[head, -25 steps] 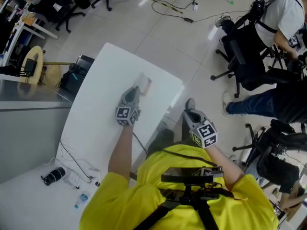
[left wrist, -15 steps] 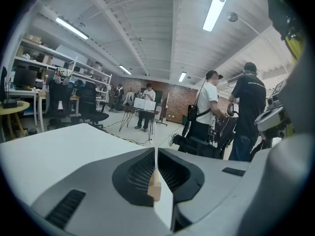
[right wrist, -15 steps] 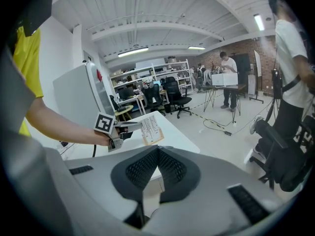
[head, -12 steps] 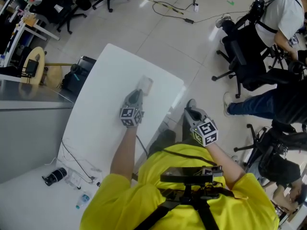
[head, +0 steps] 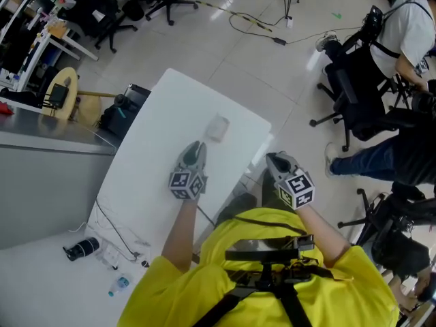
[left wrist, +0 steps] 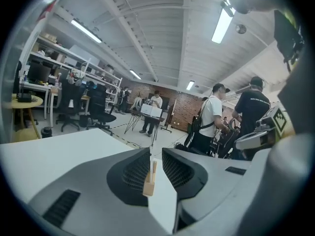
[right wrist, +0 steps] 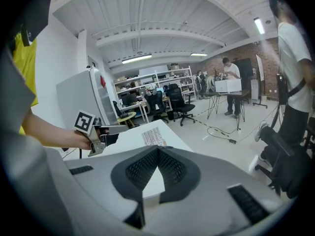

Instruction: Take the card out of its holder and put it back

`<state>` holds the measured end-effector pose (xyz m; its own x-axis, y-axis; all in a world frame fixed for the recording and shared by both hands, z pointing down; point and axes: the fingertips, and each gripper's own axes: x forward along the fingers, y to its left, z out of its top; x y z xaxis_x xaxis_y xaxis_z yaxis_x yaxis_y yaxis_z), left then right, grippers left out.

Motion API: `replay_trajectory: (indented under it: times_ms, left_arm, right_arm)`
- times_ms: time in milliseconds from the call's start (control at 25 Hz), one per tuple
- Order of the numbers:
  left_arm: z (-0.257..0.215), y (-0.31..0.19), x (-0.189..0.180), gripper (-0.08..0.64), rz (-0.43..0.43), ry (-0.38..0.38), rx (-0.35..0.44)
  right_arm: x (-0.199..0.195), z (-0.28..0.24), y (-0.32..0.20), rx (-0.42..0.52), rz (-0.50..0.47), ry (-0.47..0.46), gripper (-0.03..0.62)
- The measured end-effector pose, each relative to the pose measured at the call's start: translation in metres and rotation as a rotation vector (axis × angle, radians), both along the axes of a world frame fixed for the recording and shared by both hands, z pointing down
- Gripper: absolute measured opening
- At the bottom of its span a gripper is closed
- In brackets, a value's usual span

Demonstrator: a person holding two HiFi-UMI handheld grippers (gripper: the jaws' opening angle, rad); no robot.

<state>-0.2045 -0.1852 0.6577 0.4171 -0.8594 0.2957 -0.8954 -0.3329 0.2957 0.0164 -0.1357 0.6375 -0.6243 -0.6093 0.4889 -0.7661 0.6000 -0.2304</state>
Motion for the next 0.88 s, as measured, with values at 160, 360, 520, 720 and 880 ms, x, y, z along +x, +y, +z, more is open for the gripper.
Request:
replay_trajectory:
  times_ms: [160, 360, 520, 720, 880]
  left_arm:
    - [-0.032, 0.023, -0.006, 0.074, -0.061, 0.002, -0.035]
    - [-0.078, 0.053, 0.009, 0.074, -0.084, 0.054, 0.027]
    - [-0.101, 0.058, 0.026, 0.074, -0.051, 0.062, 0.056]
    - [-0.098, 0.057, 0.037, 0.074, -0.018, 0.038, 0.043]
    - [-0.095, 0.057, 0.035, 0.074, -0.030, 0.058, 0.042]
  right_arm:
    - [-0.016, -0.013, -0.003, 0.025, -0.058, -0.009, 0.006]
    - [-0.031, -0.027, -0.006, 0.074, -0.097, -0.052, 0.005]
    - [-0.037, -0.045, -0.014, 0.130, -0.106, -0.083, 0.005]
    - [-0.038, -0.053, -0.018, 0.155, -0.095, -0.101, 0.005]
    - [-0.034, -0.053, -0.013, 0.156, -0.093, -0.092, 0.005]
